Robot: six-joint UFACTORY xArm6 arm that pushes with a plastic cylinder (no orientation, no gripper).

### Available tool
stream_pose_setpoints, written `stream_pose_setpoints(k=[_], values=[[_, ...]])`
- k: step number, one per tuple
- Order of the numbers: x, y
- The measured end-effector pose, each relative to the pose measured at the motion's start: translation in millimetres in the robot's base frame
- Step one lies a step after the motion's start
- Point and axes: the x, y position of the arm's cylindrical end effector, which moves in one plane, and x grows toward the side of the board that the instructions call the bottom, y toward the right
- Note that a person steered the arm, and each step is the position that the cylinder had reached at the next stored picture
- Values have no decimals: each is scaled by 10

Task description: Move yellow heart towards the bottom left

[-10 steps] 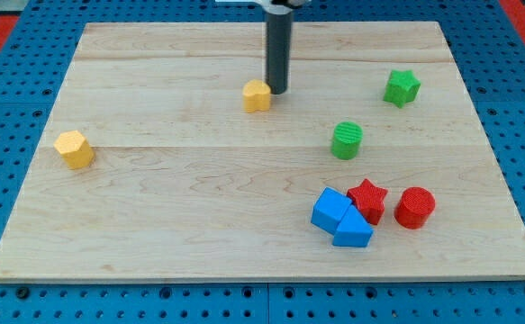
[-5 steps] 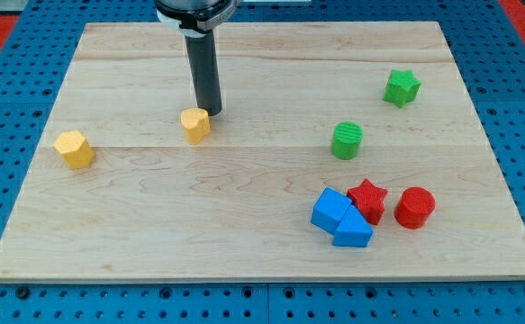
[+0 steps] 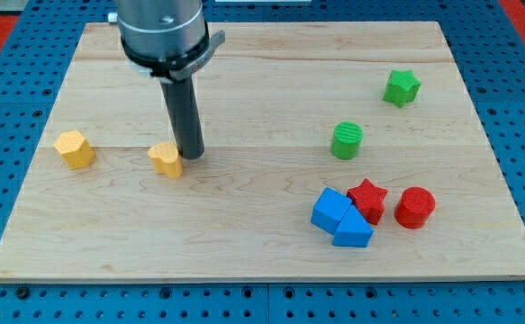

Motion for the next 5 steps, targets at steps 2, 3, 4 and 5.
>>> stream_pose_setpoints(k=[2,3,4,5], values=[[27,-110],[-32,-308],[346,-559],[482,-631]])
